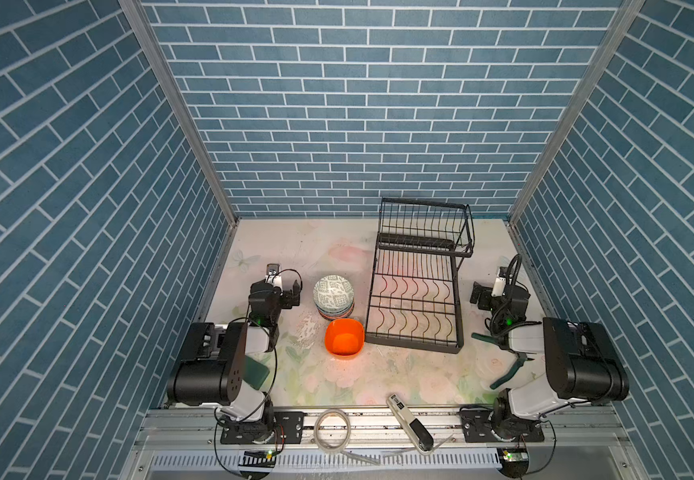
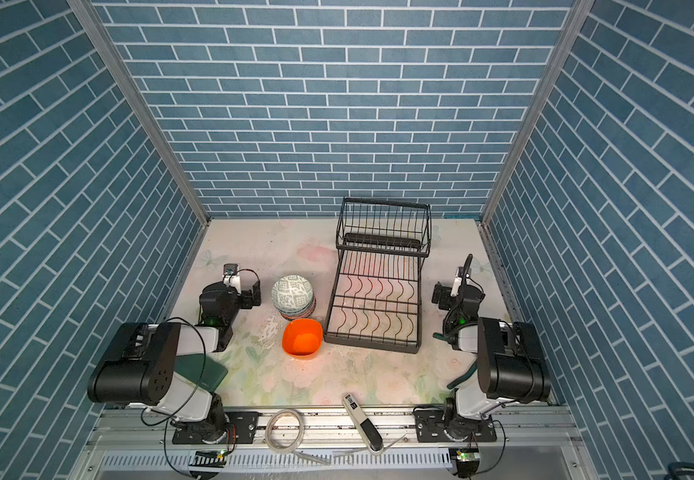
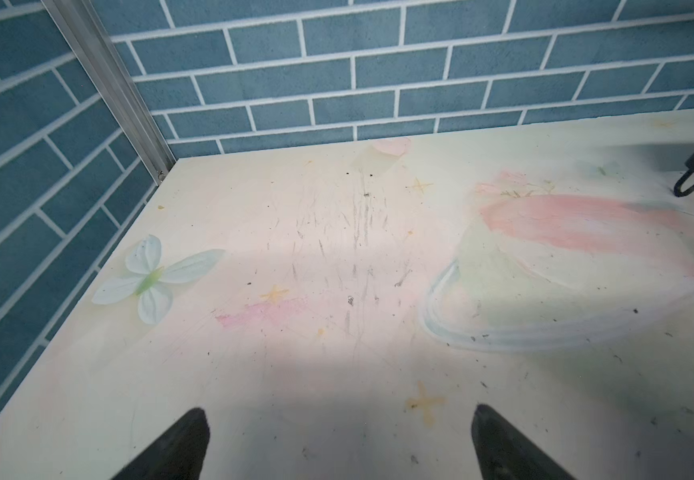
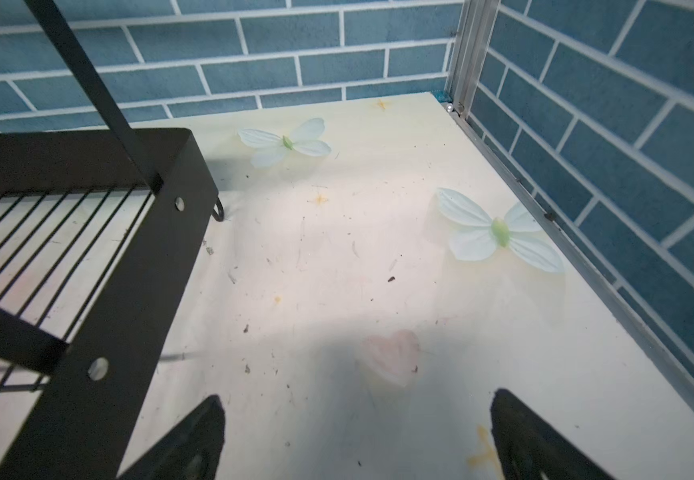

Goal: Load the bowls into the dish rack

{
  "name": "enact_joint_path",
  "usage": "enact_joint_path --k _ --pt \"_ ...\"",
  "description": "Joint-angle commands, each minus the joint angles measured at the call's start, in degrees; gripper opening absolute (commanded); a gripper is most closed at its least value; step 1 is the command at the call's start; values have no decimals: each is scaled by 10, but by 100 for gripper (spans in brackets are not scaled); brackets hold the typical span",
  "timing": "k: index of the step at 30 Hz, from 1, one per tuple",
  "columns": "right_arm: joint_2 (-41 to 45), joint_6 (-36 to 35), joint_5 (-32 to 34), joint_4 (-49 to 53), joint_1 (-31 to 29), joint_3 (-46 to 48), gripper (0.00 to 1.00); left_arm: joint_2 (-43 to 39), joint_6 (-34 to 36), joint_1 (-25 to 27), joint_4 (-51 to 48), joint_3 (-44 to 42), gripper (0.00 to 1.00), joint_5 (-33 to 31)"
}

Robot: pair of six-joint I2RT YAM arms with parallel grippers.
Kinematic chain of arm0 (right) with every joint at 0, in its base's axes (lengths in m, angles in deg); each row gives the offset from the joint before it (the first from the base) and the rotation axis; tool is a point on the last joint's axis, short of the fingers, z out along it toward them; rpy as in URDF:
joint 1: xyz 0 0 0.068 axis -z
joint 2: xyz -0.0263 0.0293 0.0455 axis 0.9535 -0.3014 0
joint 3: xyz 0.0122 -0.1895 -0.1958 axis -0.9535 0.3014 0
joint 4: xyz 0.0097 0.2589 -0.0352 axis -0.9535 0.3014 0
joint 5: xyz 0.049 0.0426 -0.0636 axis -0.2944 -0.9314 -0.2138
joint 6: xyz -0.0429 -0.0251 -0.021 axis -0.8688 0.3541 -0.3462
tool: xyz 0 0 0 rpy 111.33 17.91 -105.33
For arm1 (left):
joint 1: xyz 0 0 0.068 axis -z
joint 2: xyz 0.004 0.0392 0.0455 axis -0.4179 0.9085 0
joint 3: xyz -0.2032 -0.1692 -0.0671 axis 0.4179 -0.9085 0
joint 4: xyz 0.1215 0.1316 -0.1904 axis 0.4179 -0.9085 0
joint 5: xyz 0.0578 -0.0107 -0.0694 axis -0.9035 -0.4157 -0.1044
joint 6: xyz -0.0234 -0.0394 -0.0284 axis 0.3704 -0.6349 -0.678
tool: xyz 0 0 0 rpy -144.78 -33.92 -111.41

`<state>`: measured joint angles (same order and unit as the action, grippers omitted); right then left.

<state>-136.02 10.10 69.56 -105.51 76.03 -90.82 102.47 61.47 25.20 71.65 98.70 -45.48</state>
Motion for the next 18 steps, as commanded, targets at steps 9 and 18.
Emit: enact_joint_path --k 9,18 --pt "-1 -6 10 -5 -4 -10 99 1 4 -2 -5 9 100 -1" --pt "-1 -8 3 -2 -4 -13 99 1 4 -2 -5 9 100 -1"
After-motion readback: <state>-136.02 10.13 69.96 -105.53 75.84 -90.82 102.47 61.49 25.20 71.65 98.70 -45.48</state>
